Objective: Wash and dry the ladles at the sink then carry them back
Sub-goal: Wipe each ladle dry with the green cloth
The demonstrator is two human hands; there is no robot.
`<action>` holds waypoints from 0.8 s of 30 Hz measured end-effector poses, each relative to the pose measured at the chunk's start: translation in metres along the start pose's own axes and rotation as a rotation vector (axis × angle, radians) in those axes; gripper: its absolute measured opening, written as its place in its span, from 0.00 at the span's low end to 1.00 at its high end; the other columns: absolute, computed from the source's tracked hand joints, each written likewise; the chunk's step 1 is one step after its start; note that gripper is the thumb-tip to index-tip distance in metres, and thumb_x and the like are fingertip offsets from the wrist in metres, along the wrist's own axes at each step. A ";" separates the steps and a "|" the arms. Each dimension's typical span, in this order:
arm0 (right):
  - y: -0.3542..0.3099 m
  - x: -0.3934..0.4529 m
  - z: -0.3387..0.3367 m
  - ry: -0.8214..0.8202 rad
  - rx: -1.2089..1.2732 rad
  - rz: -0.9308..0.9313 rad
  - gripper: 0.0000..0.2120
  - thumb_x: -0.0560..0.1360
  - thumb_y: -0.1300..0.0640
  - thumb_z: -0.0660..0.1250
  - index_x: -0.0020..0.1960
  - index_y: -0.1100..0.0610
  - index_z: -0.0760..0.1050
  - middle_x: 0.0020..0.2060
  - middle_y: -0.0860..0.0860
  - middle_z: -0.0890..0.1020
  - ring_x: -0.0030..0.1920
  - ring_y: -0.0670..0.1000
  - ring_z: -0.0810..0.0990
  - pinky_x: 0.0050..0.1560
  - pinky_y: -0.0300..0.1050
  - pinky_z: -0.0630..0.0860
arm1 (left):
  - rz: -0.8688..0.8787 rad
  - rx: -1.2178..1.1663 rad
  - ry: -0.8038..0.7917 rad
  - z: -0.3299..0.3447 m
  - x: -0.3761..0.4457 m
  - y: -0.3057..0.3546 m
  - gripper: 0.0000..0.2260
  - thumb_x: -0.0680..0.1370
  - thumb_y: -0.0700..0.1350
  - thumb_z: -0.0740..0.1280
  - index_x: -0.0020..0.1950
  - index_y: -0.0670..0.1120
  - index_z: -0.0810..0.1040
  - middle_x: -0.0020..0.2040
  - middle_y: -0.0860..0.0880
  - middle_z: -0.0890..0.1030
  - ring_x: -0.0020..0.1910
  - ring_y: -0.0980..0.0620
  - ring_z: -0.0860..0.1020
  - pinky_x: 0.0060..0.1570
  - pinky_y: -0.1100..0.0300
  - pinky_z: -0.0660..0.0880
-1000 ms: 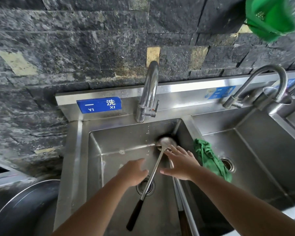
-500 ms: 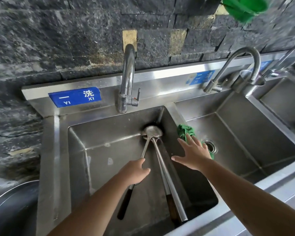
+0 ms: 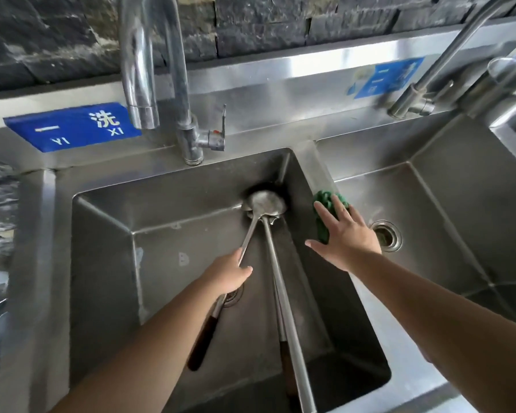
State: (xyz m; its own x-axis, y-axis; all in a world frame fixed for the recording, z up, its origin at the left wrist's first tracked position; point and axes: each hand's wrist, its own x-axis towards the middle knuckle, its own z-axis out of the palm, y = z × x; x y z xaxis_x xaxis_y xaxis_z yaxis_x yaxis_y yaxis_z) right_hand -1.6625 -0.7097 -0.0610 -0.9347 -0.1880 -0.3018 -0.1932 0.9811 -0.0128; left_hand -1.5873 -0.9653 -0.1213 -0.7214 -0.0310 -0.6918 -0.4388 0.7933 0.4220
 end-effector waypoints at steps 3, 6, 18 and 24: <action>0.001 0.000 0.004 0.018 -0.022 0.009 0.40 0.71 0.26 0.56 0.76 0.35 0.42 0.79 0.43 0.47 0.77 0.55 0.52 0.60 0.59 0.76 | -0.041 -0.009 0.020 0.006 0.026 0.003 0.30 0.79 0.53 0.61 0.79 0.51 0.55 0.73 0.42 0.70 0.68 0.42 0.72 0.63 0.55 0.69; 0.004 0.001 0.005 0.011 -0.029 0.003 0.40 0.72 0.26 0.55 0.76 0.35 0.41 0.79 0.43 0.46 0.77 0.56 0.52 0.58 0.59 0.77 | -0.050 -0.031 0.037 0.014 0.047 0.008 0.30 0.79 0.51 0.61 0.79 0.50 0.55 0.71 0.41 0.71 0.66 0.41 0.73 0.63 0.54 0.71; 0.007 0.004 0.011 0.070 -0.045 -0.019 0.38 0.73 0.29 0.55 0.77 0.37 0.44 0.79 0.43 0.49 0.76 0.57 0.56 0.59 0.58 0.77 | -0.088 -0.252 0.122 0.028 0.123 0.005 0.08 0.81 0.47 0.61 0.56 0.44 0.74 0.51 0.39 0.81 0.49 0.38 0.80 0.48 0.50 0.75; 0.005 0.003 0.014 0.082 -0.048 -0.014 0.37 0.73 0.29 0.55 0.77 0.37 0.46 0.79 0.43 0.51 0.75 0.57 0.58 0.59 0.57 0.77 | 0.003 -0.424 0.089 0.011 0.099 0.008 0.02 0.81 0.41 0.64 0.52 0.44 0.74 0.44 0.45 0.79 0.34 0.53 0.77 0.34 0.61 0.69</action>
State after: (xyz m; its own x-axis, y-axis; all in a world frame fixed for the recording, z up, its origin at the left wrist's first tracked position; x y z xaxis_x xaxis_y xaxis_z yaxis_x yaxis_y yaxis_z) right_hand -1.6622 -0.7042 -0.0752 -0.9527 -0.2069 -0.2228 -0.2187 0.9753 0.0296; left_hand -1.6561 -0.9555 -0.1925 -0.7580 -0.0963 -0.6451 -0.6048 0.4740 0.6399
